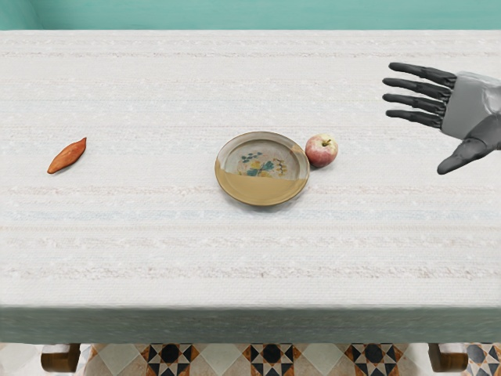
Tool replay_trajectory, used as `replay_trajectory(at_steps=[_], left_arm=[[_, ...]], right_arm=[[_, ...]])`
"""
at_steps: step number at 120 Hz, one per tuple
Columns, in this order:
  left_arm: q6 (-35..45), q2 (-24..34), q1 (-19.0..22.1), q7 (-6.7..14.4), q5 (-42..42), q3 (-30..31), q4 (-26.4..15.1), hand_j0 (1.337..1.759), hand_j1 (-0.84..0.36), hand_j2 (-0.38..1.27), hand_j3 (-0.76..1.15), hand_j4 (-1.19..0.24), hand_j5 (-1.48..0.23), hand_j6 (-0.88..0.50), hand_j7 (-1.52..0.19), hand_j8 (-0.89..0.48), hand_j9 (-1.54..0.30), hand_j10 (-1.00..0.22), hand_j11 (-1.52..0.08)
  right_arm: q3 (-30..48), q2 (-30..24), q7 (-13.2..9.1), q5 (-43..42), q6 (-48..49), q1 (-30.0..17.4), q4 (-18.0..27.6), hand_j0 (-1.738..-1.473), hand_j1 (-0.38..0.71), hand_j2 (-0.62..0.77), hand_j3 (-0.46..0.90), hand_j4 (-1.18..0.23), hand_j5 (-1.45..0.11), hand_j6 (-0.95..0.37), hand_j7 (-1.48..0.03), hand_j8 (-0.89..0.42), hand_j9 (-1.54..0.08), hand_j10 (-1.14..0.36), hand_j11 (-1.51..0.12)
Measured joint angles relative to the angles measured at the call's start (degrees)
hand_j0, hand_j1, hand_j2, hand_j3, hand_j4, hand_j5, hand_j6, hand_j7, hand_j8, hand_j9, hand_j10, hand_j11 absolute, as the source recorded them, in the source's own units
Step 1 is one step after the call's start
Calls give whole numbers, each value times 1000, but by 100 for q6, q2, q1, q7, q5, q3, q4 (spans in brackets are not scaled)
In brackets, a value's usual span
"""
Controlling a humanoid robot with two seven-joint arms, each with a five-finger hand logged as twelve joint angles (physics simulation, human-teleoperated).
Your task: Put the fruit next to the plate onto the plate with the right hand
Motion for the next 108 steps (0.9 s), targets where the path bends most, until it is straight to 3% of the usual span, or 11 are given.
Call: replay_trajectory(at_steps=[14,28,42,55,75,108], left_arm=[[-1,0,0,0,0,0,0,1658,349,0,0,0,0,0,0,0,0,0,0],[0,0,0,0,0,-1,0,1658,349,0,0,0,0,0,0,0,0,0,0],[0,0,0,0,0,0,0,1658,349,0,0,0,0,0,0,0,0,0,0],[0,0,0,0,-1,1,0,1658,349,0,0,0,0,0,0,0,0,0,0],[-1,0,0,0,-1,1,0,1658,349,0,0,0,0,0,0,0,0,0,0],[-1,0,0,0,-1,1,0,1658,349,0,0,0,0,0,0,0,0,0,0]], right_arm=[[13,264,-211,-251,0,90,18,-1658,-322,-2,0,-21,-31,-21,-31,-22,-31,-23,-31],[52,886,-984,-1481,-8,657,-65,-1658,-323,-2,0,-22,-31,-21,-31,-22,-31,-23,-31],[65,1833,-1612,-3500,-422,1163,-565,-1658,-323,-3,0,-23,-30,-23,-30,-23,-30,-23,-30],[38,2778,-2096,-4657,-1010,1329,-1492,-1658,-322,-3,0,-25,-31,-26,-31,-25,-31,-25,-31],[-606,3719,-2290,-5329,-2829,1347,-2014,-1658,-319,-4,0,-28,-34,-29,-34,-28,-34,-28,-34],[-1208,4816,-2283,-5539,-4048,1137,-2940,-1658,-278,-10,0,-62,-78,-63,-78,-62,-78,-62,-78]])
